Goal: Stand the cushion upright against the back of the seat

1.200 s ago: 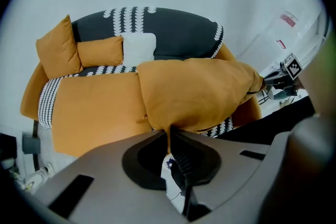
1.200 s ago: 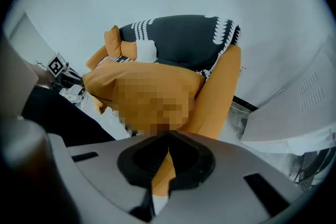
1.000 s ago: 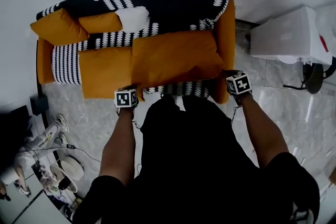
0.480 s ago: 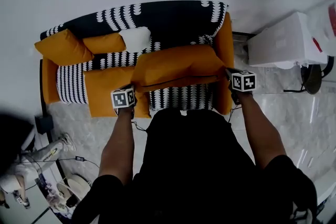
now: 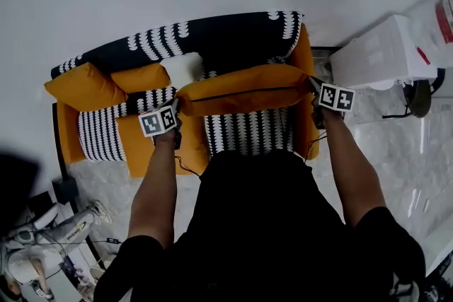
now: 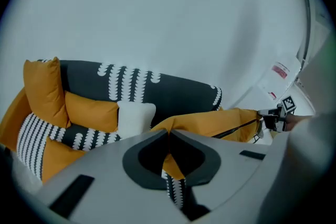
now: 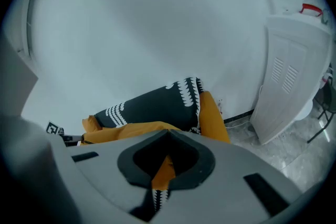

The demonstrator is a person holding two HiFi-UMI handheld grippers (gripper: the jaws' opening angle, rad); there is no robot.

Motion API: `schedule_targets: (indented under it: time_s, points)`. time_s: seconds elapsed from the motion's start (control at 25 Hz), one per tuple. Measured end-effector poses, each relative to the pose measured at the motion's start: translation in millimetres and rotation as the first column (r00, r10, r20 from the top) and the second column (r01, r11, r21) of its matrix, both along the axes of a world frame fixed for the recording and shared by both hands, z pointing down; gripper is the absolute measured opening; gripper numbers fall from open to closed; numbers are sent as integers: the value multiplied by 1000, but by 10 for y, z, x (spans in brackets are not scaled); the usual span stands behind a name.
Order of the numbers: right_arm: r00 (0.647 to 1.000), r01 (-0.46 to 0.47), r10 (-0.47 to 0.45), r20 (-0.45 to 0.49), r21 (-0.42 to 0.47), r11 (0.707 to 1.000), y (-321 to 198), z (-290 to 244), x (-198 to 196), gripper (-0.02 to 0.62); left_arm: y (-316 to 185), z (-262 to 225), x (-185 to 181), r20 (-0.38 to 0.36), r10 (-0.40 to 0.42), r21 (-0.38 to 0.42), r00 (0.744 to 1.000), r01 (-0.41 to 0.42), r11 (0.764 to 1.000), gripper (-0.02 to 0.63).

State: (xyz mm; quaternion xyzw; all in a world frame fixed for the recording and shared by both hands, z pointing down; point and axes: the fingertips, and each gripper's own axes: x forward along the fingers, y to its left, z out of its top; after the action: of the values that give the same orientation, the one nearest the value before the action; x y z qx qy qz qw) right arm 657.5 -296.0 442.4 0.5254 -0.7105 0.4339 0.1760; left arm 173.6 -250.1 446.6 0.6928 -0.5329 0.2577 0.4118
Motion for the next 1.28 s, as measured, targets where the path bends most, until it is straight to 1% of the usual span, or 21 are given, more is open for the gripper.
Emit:
schedule_targets:
  time_s: [0.08, 0.2, 0.28, 0.4, 0.48, 0.56, 0.68, 0.8, 1.08, 1.28]
  points:
    - [999, -43, 43, 0, 12, 999, -119, -78, 53, 38, -258, -81, 43, -21, 22, 25, 1000, -21, 999, 25]
    - [995, -100, 100, -2, 22, 995, -240, -173, 132, 37, -564, -197, 113, -63, 36, 68, 997, -32, 997, 23]
    - [990, -139, 139, 9, 32, 990, -322, -221, 161, 37, -725, -193, 97, -80, 44, 77, 996, -38, 996, 23]
    - [981, -190, 189, 38, 38, 981, -527, -259, 177, 37, -990, -181, 77, -79, 67, 79, 995, -61, 995, 23]
    - [978, -205, 204, 39, 39, 978, -699, -259, 160, 37, -1182, -215, 85, -79, 76, 84, 994, -70, 994, 23]
    - [977, -214, 213, 32, 41, 976, -888, -238, 133, 37, -1349, -176, 59, -90, 67, 74, 994, -60, 995, 23]
    - [971, -237, 236, 29, 32, 971, -1159, -165, 117, 37, -1537, -4, 5, -111, 15, 12, 994, -14, 1000, 23]
    - [975, -220, 221, -27, 14, 975, -1319, -30, 63, 37, -1643, 169, -35, -111, -1, -32, 994, -3, 999, 23]
    - [974, -178, 176, -140, 2, 984, -1612, 189, 138, 38, -1971, 310, 29, -101, 47, -14, 994, -49, 999, 25]
    - [960, -122, 109, -259, -32, 992, -1787, 250, 173, 41, -2180, 389, 46, -85, 67, -15, 994, -69, 998, 25]
